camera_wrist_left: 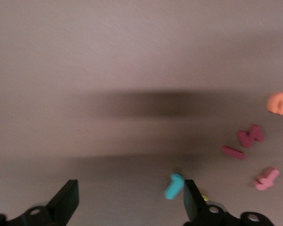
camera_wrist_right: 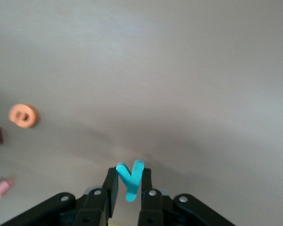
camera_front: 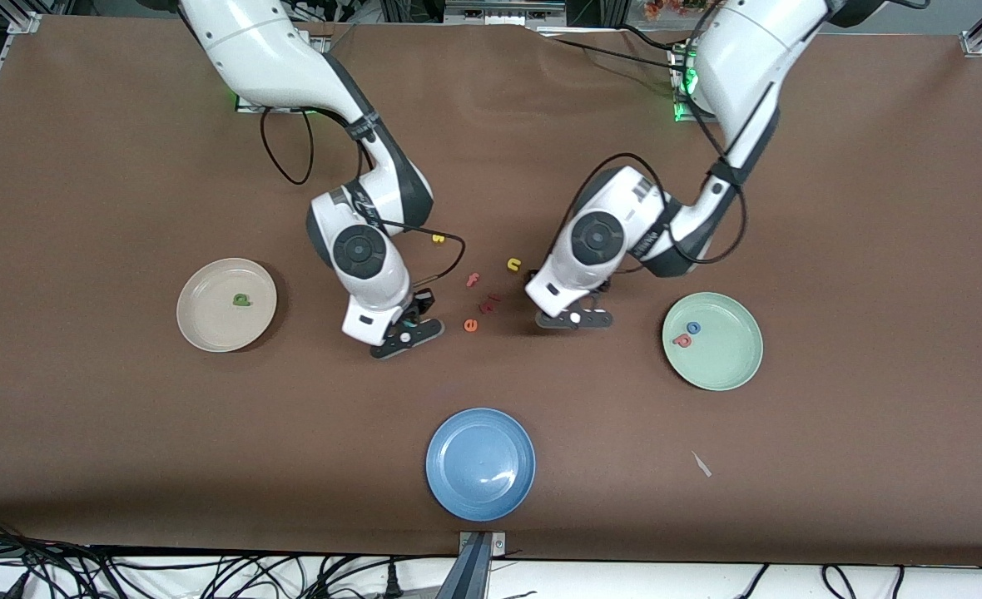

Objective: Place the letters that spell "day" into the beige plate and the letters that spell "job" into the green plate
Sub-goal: 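Grasp the cyan y with the right gripper while the left gripper grasps the cyan l, then carry the cyan y to the white plate and open the right gripper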

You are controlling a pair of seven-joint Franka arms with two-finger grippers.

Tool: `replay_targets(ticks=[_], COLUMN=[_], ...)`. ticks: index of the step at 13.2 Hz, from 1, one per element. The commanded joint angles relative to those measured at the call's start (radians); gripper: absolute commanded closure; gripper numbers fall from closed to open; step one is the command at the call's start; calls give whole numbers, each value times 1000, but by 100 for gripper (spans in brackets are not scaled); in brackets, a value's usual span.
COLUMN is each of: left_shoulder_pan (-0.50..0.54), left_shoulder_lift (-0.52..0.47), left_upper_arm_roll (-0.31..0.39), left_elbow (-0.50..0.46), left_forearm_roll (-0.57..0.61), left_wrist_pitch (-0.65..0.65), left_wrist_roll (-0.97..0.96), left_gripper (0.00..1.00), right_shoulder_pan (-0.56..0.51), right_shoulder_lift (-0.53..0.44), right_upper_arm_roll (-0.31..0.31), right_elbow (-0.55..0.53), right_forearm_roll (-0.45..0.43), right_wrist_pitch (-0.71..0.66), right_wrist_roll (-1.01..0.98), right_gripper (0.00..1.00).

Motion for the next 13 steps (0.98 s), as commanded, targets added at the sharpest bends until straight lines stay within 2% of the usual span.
replay_targets(ticks=[1, 2, 3, 7, 10, 13], left_shoulder_pan=[-23, -37, -40, -52, -52, -54], left_shoulder_lift=[20, 30, 41, 73, 79, 79], left_upper_arm_roll=[8, 8, 8, 8, 8, 8], left_elbow=[-10, -12, -12, -18, -27, -27], left_forearm_roll=[-19, -19, -19, -20, -20, -22], left_wrist_pitch=[29, 31, 40, 112, 115, 115], left_wrist_roll=[-18, -17, -18, -18, -18, -20], left_gripper=[13, 22, 24, 43, 46, 47], right_shoulder_pan=[3, 5, 3, 3, 3, -20], right_shoulder_lift=[-38, -44, -64, -143, -156, -156], right_upper_arm_roll=[-23, -40, -55, -148, -221, -319], right_elbow=[-16, -25, -40, -163, -198, -237], right_forearm_roll=[14, 14, 14, 14, 14, 18], right_wrist_pitch=[-54, -62, -71, -76, -91, -88], right_wrist_roll=[16, 16, 14, -33, -50, -182], right_gripper=[100, 100, 100, 100, 100, 100])
